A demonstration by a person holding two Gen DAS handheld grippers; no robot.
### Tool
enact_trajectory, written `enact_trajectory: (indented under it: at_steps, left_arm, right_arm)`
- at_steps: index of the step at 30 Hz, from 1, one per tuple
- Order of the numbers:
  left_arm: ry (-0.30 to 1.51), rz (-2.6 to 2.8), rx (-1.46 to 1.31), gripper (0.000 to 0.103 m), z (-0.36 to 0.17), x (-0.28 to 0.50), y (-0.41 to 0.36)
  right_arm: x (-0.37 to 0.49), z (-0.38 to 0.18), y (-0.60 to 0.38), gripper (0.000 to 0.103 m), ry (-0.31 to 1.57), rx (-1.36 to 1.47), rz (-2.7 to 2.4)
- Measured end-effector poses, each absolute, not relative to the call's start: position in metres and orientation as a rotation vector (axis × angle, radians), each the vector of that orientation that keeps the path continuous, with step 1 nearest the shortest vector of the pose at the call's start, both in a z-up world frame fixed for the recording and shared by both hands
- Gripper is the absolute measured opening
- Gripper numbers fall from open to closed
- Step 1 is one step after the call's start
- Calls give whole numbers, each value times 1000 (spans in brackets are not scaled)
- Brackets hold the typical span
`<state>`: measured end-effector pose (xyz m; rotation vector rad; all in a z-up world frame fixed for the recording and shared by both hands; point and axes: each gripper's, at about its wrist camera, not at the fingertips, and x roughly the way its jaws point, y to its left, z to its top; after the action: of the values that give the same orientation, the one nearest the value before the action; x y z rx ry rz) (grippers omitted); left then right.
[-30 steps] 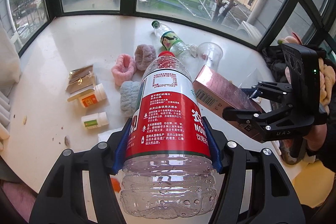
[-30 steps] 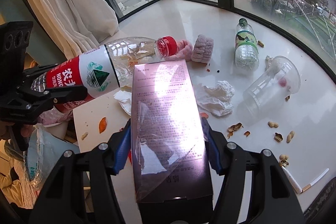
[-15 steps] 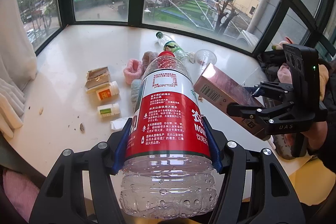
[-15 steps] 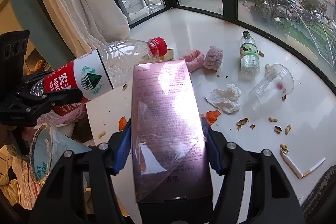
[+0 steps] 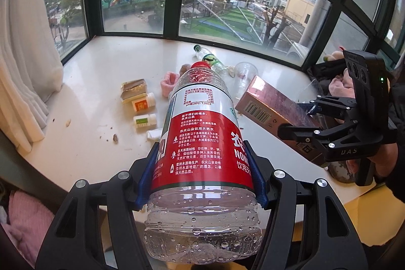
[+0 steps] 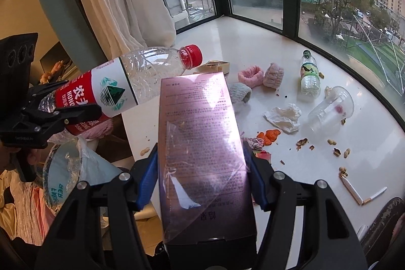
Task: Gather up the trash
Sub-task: 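Lift the bottle with the left gripper while the right gripper lifts the pink box toward the wastebasket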
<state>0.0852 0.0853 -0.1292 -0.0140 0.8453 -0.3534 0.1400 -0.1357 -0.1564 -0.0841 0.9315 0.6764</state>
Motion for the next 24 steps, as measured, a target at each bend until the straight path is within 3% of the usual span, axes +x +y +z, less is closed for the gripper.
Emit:
enact_trajectory:
  at_steps: [24]
  left_arm:
    - [823,-177,-92,60,-128,-22,176]
  right_arm:
    - [75,-141,-30,59,894,-152,857]
